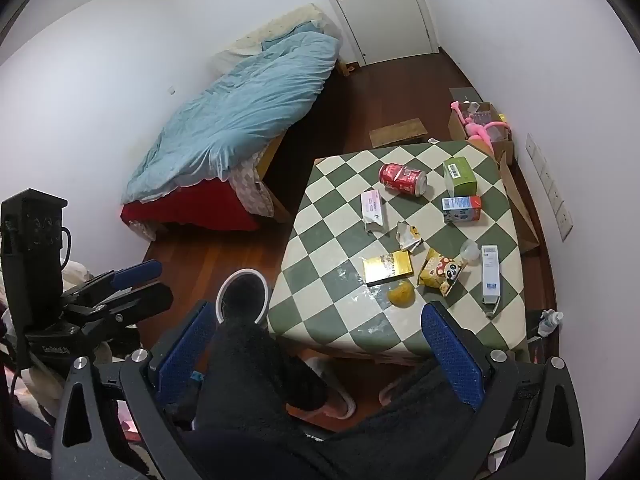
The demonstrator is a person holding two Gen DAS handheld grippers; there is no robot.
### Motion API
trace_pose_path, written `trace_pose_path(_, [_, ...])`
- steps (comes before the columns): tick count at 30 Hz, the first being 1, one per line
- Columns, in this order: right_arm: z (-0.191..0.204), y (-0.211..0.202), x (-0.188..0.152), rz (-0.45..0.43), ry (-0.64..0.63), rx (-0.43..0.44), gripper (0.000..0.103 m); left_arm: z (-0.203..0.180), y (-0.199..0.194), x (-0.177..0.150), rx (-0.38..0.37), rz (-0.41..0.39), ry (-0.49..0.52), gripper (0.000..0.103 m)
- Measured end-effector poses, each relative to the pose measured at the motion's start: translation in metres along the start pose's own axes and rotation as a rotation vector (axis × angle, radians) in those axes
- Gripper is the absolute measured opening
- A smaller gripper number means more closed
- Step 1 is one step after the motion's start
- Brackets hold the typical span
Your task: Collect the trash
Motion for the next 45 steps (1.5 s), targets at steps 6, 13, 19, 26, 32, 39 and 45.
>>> trace_pose_path(6, [-0.003,0.000,0.000,-0.006,0.003,0.007,0.103,-0.003,-0.002,0.005,0.005,-0.003,0.009,0.103])
trace_pose_path(13, [-0.006,0.001,0.001,-0.006,0.005,0.011,0.103,-0.004,-0.002,0.005,-0.004,-0.011,0.007,0.103])
trace_pose_path(19, [0.001,0.004,0.001,-0.002,0.000,0.012,0.103,-0.006,-0.002,0.004,-0.009,-0.016,0.004,0.103])
trace_pose_path(26, [0.009,0.010,0.003,0.003,-0.006,0.012,0.103,-0.005,-0.006,0.005,-0.013,-0.019,0.002,0.103])
trace_pose_path(32, [0.009,0.008,0.004,0.004,-0.005,0.009,0.103,-0.004,-0.007,0.005,-0.017,-0.019,0.001,0.103])
trace_pose_path(39, [0.009,0.009,0.005,0.003,-0.011,0.010,0.103,-0.007,-0.007,0.004,-0.019,-0.020,-0.003,0.103])
trace_pose_path(45, [0.010,0.009,0.006,0.005,-0.013,0.010,0.103,-0.006,-0.006,0.004,-0.019,-0.022,-0.005,0.103])
Point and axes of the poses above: each gripper's, at about its wrist camera, not at the fingertips, and y roughly the way its jaws point, z to its left, x to its top, the point moved 6 cm from there along y, roughly the way its jaws point, and after that the axes turned 1 degree about -y, right-handed, at the moved point
